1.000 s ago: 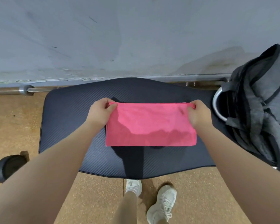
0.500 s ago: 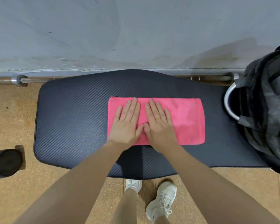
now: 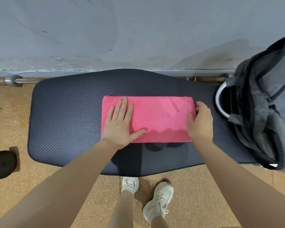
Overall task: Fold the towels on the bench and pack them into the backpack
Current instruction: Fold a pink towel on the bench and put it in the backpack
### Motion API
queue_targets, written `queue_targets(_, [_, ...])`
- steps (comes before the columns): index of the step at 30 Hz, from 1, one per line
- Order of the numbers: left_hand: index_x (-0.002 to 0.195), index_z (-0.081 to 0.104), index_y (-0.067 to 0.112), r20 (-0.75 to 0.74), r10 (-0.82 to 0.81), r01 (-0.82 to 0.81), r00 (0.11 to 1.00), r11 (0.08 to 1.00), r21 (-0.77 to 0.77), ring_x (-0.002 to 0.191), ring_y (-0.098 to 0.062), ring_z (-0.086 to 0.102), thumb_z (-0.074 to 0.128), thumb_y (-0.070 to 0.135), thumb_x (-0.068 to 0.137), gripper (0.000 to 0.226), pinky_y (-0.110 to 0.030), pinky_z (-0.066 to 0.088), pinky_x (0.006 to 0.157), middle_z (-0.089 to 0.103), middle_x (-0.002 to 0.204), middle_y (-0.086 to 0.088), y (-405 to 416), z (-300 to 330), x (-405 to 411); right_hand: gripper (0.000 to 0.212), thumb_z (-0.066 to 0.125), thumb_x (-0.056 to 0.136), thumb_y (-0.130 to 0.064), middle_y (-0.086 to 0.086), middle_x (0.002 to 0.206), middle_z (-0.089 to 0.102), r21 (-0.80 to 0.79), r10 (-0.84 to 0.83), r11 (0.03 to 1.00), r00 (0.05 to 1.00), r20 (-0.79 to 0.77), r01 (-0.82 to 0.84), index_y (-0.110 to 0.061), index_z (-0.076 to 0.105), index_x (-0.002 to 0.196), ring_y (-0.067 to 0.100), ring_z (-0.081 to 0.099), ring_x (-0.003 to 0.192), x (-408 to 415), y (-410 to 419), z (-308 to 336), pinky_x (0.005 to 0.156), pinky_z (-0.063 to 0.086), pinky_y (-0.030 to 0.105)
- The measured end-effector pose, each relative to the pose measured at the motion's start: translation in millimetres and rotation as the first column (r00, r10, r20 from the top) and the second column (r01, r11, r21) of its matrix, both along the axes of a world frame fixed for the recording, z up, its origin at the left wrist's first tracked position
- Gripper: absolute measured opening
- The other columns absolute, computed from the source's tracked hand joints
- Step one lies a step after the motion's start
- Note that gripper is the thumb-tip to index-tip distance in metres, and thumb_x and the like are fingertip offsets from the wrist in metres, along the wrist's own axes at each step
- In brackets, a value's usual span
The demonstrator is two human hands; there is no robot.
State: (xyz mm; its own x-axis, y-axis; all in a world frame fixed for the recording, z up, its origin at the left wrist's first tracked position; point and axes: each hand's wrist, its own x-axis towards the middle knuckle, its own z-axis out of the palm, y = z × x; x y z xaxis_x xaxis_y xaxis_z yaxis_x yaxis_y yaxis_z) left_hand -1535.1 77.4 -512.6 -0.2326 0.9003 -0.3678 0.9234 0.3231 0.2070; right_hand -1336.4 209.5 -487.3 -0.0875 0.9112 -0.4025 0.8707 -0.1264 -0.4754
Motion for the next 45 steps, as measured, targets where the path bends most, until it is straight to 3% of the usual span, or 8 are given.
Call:
queue_targets(4, [0.144,-0.009,0.014,0.049,-0.164,0.160,0.985,0.984,0.083,0.142,-0.019,-0.011,0.014,0.070,0.077,0.090,-0.033,-0.016,0.112,-0.017,0.150,0.001,19,3,28,0.051,0.058,0.088,-0.026,0.014,0.123,0.052,-0.193,-0.197,0.957,0.973,0.121,0.218,-0.006,0.037,0.129,0.034,0.049,0.113,-2,-15,1,0.090,0.042,0.043])
queue_targets(10, [0.145,-0.013,0.015,0.057,-0.309,0.307,0.949,0.951,0.040,0.143,-0.021,-0.015,0.036,0.067,0.082,0.095,-0.034,-0.021,0.109,-0.016,0.155,-0.001,52,-4,65,0.015,0.067,0.077,-0.013,-0.001,0.066,0.049,-0.326,-0.315,0.910,0.938,-0.146,0.255,-0.007,0.053,0.077,0.022,0.050,0.072,6,-4,1,0.058,0.039,0.026])
queue_targets(18, [0.147,0.007,0.009,0.176,-0.236,0.224,0.956,0.971,0.086,0.145,-0.022,0.001,0.027,0.053,0.084,0.079,-0.029,-0.008,0.115,0.003,0.156,-0.008,42,15,49,0.028,0.055,0.086,-0.012,0.001,0.105,0.061,-0.152,0.138,0.975,0.979,-0.150,-0.161,-0.013,0.051,0.114,0.020,0.058,0.095,-39,-29,47,0.083,0.047,0.034])
queue_targets(21, [0.141,0.029,0.004,0.392,-0.007,-0.043,0.920,0.992,0.119,0.134,-0.030,0.035,0.038,0.022,0.089,0.056,-0.027,0.020,0.112,0.037,0.145,-0.016,22,30,26,0.030,0.052,0.090,-0.018,0.006,0.116,0.056,-0.157,0.281,0.946,0.959,-0.034,-0.282,-0.012,0.049,0.119,0.027,0.058,0.102,-71,-48,51,0.087,0.048,0.042])
queue_targets(24, [0.147,0.015,0.014,0.567,0.166,-0.190,0.807,0.982,-0.016,0.107,-0.029,0.056,0.035,0.019,0.089,0.061,-0.040,0.046,0.091,0.050,0.132,-0.012,7,42,5,0.029,0.047,0.092,-0.016,0.007,0.117,0.056,-0.196,0.307,0.931,0.951,-0.039,-0.308,-0.008,0.048,0.120,0.028,0.059,0.100,-96,-65,42,0.082,0.048,0.040])
queue_targets(34, [0.145,0.025,0.023,0.262,-0.033,0.050,0.964,0.997,-0.061,0.140,-0.023,0.020,0.033,0.016,0.097,0.049,-0.036,0.014,0.112,0.027,0.151,-0.005,2,19,-23,0.055,0.040,0.093,-0.024,0.004,0.150,0.028,-0.030,0.661,0.750,0.746,0.081,-0.661,-0.014,0.025,0.146,0.023,0.026,0.136,-94,-70,28,0.108,0.028,0.037])
queue_targets(39, [0.138,0.038,0.009,0.262,0.385,-0.428,0.885,0.894,0.133,0.129,-0.031,0.036,0.033,0.011,0.089,0.049,-0.045,0.032,0.106,0.037,0.143,-0.013,-13,22,-28,0.074,0.038,0.094,-0.047,0.000,0.157,-0.012,-0.214,0.768,0.640,0.609,0.199,-0.738,-0.021,-0.006,0.149,0.023,-0.001,0.145,-90,-67,10,0.115,0.009,0.041])
queue_targets(45, [0.127,0.039,0.006,0.219,0.804,-0.775,0.554,0.593,-0.219,0.119,-0.031,0.044,0.052,0.039,0.090,0.051,-0.045,0.034,0.097,0.047,0.128,-0.013,-23,27,-28,0.078,0.031,0.095,-0.052,0.002,0.156,-0.021,-0.210,0.761,0.641,0.576,0.298,-0.738,-0.020,-0.017,0.146,0.024,-0.003,0.145,-93,-71,5,0.116,0.007,0.042])
